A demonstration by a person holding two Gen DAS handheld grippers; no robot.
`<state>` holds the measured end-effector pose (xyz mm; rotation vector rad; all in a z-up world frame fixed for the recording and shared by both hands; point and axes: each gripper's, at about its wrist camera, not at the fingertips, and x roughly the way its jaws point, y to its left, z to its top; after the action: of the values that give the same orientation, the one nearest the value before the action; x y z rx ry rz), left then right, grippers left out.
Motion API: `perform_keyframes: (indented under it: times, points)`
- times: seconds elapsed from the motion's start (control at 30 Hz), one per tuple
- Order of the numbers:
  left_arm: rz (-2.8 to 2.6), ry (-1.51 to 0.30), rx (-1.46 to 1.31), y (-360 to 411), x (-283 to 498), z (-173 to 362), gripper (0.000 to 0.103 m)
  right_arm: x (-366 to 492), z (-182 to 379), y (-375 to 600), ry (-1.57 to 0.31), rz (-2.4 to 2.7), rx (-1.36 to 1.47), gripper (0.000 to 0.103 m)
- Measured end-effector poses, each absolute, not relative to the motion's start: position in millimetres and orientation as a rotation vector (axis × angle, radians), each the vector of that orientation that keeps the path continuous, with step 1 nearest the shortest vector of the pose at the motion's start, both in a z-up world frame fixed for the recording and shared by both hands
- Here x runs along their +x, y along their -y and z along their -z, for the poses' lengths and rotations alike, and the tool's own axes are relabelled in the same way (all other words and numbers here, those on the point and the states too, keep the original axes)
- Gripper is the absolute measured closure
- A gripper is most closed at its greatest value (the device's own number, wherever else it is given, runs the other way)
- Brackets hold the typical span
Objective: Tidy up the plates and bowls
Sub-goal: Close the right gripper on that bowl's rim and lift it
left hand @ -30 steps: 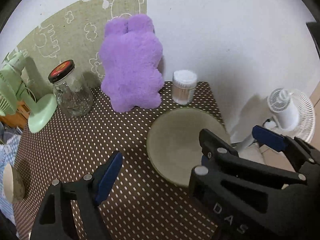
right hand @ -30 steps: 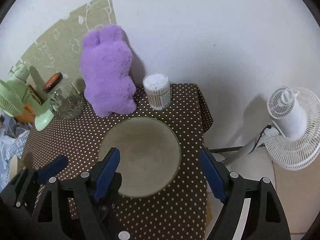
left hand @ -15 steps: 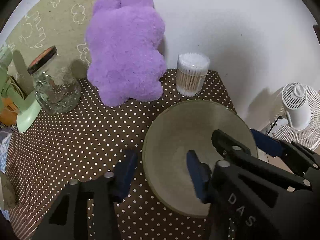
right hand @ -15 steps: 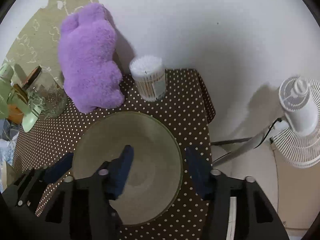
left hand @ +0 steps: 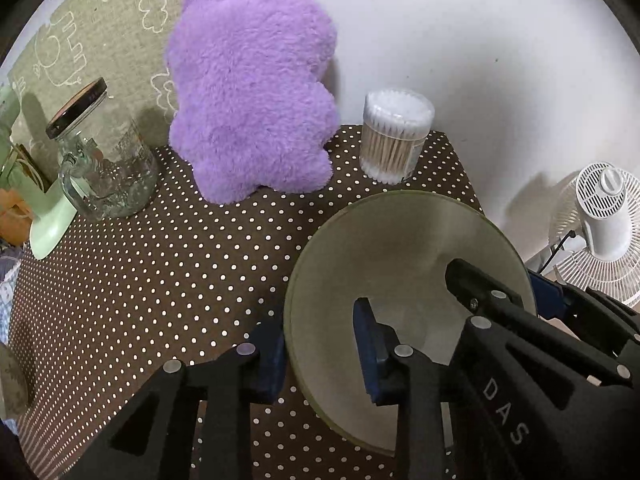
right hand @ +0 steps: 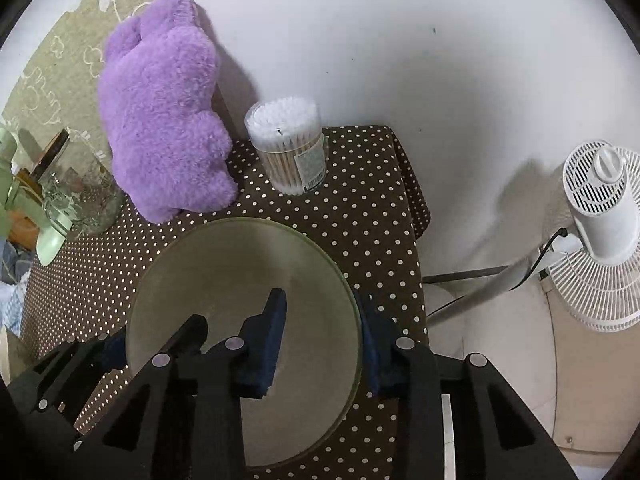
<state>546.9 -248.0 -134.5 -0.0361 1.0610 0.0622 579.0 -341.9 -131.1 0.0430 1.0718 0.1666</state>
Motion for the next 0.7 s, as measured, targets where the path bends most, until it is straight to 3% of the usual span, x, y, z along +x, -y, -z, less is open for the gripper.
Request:
perform_keyframes:
  times: [0.7]
  points:
    - [-0.054, -1.102, -0.029, 247.0, 484.3, 116.4, 0.075, 524.2, 110.3, 341.3, -1.107, -0.164, 0.029, 0.067]
